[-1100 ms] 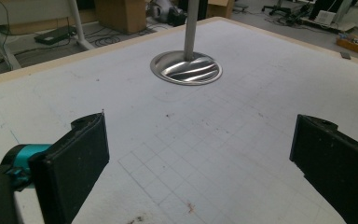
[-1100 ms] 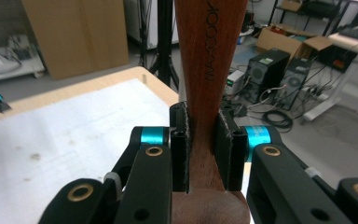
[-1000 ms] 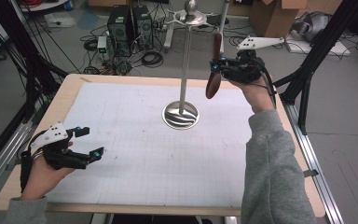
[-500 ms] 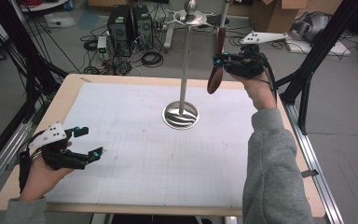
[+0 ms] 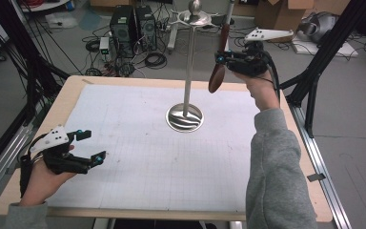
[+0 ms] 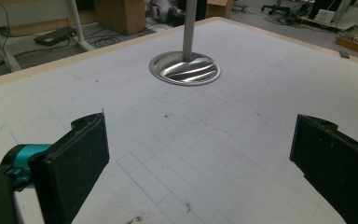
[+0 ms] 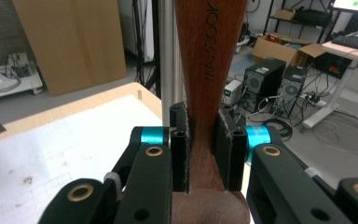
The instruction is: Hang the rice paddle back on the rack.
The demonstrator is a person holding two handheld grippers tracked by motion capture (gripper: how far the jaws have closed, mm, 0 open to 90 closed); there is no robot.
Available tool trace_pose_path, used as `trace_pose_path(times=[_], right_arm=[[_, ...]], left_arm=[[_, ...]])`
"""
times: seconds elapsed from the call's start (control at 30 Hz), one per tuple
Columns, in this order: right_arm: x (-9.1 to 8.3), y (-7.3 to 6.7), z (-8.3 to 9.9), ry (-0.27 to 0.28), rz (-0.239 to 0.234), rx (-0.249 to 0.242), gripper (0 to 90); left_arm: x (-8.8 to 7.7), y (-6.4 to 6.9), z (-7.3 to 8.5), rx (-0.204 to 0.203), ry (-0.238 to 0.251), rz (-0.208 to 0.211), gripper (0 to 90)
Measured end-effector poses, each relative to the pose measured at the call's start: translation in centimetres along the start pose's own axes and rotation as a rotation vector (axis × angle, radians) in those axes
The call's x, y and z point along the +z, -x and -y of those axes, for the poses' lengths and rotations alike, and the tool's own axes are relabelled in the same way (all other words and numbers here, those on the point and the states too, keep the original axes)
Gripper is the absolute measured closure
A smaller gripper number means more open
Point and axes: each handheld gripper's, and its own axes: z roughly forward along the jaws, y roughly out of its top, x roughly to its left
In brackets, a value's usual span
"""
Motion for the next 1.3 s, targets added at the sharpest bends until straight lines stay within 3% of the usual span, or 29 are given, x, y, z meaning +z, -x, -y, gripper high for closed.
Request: trace_pose_path(times=[0.87, 1.3], right_arm=[[0.8, -0.3, -0.9, 0.013, -0.011, -0.018, 77.6], [1.0, -0.2, -0.8, 0.008, -0.014, -0.019, 77.6]], left_arm=[[-0.7, -0.1, 0.0, -0.005, 0.011, -0.015, 5.0], [-0.6, 0.3, -0.2, 0.000, 0.019, 0.005, 5.0]])
